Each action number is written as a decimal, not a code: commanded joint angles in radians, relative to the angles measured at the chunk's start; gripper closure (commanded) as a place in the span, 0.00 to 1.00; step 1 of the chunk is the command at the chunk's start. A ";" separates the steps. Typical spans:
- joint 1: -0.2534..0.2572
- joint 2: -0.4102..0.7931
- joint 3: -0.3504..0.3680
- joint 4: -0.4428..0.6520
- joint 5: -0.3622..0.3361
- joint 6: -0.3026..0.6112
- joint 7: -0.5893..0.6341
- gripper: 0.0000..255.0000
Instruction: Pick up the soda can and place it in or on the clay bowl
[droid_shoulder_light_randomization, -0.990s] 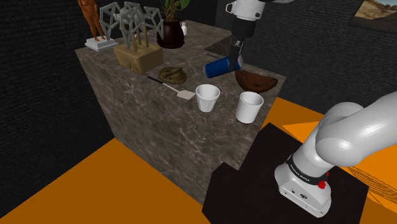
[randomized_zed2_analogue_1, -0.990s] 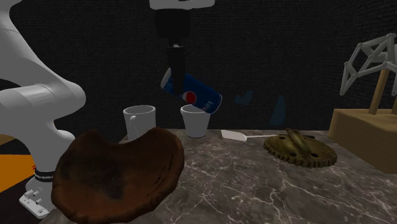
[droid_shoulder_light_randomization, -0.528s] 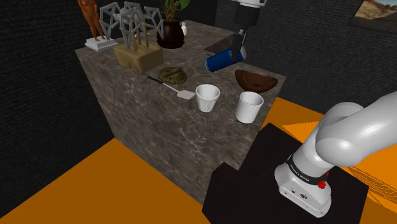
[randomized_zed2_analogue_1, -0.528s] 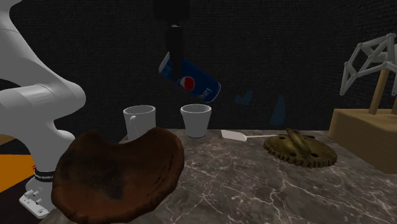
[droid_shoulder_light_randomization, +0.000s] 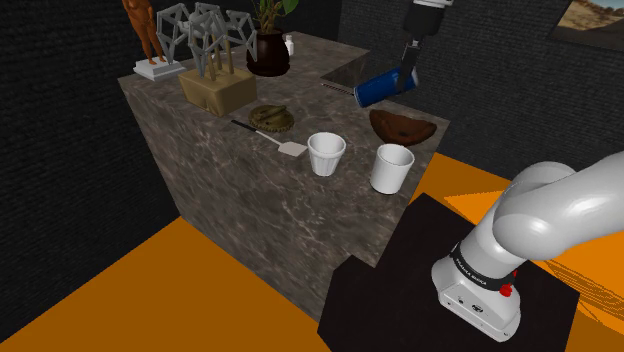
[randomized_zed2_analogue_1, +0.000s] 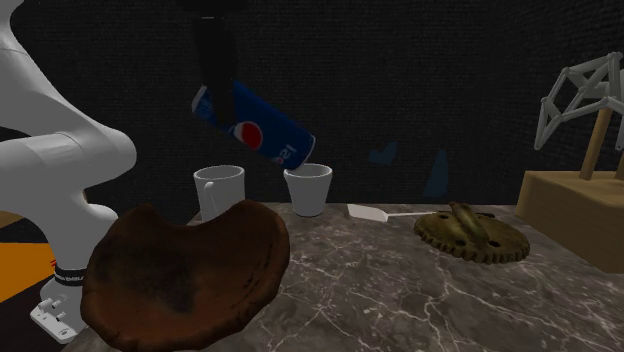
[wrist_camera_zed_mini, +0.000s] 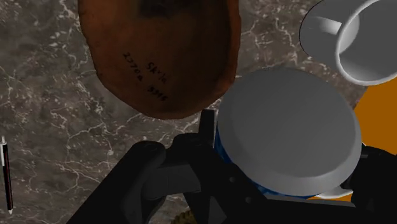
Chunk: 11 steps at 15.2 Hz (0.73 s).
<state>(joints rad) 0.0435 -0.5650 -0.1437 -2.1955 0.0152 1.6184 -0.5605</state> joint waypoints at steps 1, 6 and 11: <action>-0.018 -0.025 -0.036 -0.006 -0.023 -0.020 -0.046 1.00; -0.060 -0.048 -0.130 0.001 -0.083 -0.050 -0.162 1.00; -0.076 -0.057 -0.165 -0.038 -0.106 -0.019 -0.201 1.00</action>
<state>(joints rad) -0.0304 -0.6180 -0.3058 -2.2191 -0.0883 1.5880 -0.7590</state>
